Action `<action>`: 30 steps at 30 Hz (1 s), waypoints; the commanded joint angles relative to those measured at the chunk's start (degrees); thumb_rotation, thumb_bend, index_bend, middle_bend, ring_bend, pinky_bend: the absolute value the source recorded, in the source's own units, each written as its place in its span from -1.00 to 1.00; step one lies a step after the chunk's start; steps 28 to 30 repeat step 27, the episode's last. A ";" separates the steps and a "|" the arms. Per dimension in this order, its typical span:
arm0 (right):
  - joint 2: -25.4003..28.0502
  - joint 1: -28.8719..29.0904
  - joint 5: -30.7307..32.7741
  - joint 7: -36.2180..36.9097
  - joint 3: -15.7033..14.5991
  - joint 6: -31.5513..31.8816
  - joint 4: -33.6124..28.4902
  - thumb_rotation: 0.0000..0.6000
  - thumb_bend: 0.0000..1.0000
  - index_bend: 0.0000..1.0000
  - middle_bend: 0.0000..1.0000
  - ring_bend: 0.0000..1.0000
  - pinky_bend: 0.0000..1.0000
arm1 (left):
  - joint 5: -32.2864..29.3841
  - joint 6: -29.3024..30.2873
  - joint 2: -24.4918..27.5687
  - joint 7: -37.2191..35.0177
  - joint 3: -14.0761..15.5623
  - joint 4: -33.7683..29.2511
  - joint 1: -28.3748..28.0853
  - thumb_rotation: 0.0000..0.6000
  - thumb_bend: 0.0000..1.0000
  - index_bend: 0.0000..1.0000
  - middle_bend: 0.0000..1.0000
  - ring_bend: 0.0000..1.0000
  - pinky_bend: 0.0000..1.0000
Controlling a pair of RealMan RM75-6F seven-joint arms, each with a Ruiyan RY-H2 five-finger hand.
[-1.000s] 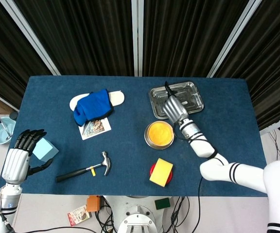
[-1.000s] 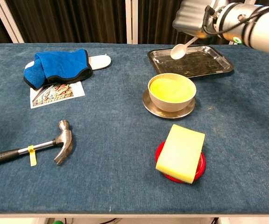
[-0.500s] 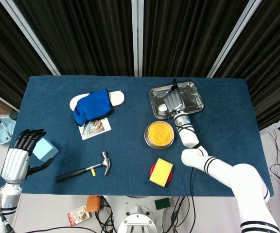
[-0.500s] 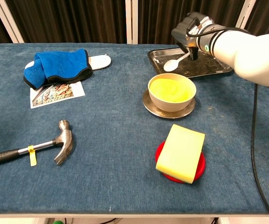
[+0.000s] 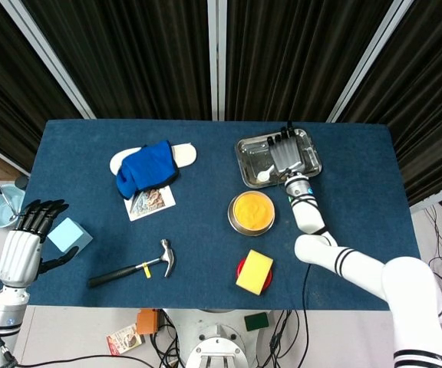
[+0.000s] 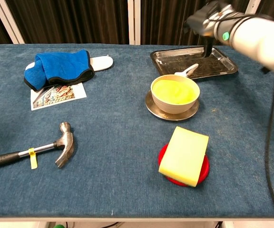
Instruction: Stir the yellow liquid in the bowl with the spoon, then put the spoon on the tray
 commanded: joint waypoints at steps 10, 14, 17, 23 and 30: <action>34.32 -30.75 -30.20 29.72 -13.17 29.47 -41.04 1.00 -0.58 -0.78 -0.64 -0.91 -1.00 | -5.21 -4.30 3.08 0.71 0.27 0.22 0.64 1.00 -0.74 -0.65 -0.69 -0.73 -0.77; 35.23 -39.51 -39.79 42.10 -18.82 36.93 -38.77 1.00 -0.53 -0.94 -0.79 -1.00 -1.00 | -7.07 -5.03 3.94 1.37 0.44 -0.87 1.42 1.00 -0.74 -0.65 -0.69 -0.73 -0.77; 32.88 -44.83 -44.62 49.08 -21.39 42.21 -34.31 1.00 -0.39 -1.00 -0.91 -1.00 -1.00 | -7.72 -4.22 4.03 2.29 0.45 -1.28 2.30 1.00 -0.74 -0.65 -0.69 -0.73 -0.77; 28.88 -51.84 -47.85 57.49 -23.94 46.54 -28.75 1.00 -0.34 -1.00 -0.96 -1.00 -1.00 | -8.05 -2.81 3.90 4.03 1.63 -1.90 4.47 1.00 -0.74 -0.66 -0.69 -0.73 -0.77; 28.17 -53.20 -49.29 58.69 -23.87 46.54 -27.34 1.00 -0.33 -1.00 -0.96 -1.00 -1.00 | -8.23 -2.64 3.47 4.02 2.38 -1.67 5.52 1.00 -0.73 -0.66 -0.69 -0.73 -0.78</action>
